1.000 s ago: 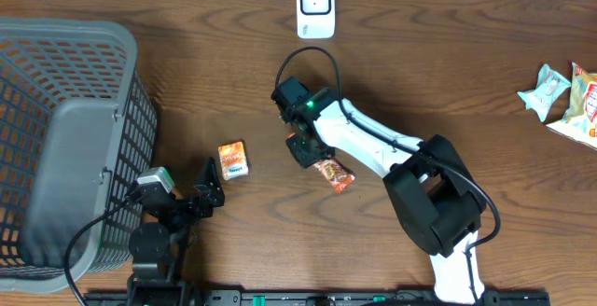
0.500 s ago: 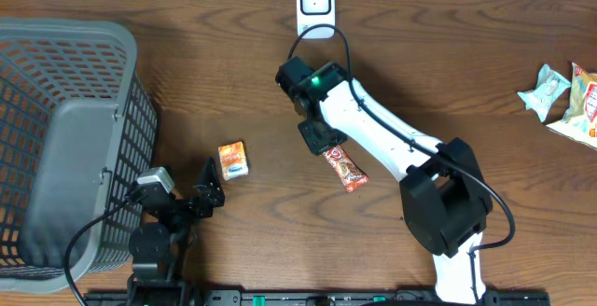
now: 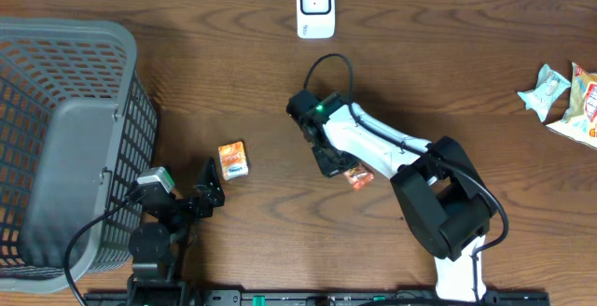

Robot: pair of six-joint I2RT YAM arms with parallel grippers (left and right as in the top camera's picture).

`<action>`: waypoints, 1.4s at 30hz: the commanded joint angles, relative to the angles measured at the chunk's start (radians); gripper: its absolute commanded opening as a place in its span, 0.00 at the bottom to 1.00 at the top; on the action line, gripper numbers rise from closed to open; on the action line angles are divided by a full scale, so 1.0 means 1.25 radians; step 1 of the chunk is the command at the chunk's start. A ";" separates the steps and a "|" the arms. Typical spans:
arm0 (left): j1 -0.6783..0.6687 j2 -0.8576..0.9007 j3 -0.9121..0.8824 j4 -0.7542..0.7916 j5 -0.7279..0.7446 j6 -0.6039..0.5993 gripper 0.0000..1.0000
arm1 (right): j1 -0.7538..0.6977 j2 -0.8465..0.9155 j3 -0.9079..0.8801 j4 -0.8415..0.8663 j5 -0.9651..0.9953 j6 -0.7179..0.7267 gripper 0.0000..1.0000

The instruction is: Scan the item barcode

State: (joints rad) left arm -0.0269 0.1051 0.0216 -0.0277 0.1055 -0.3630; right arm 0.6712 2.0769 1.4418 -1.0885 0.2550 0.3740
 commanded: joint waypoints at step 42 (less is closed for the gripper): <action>0.003 0.000 -0.014 -0.025 0.007 -0.007 0.98 | -0.067 0.081 -0.172 0.123 -0.013 -0.076 0.64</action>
State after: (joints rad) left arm -0.0273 0.1051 0.0216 -0.0277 0.1055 -0.3634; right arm 0.5716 2.0197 1.3029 -0.8532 0.2810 0.1844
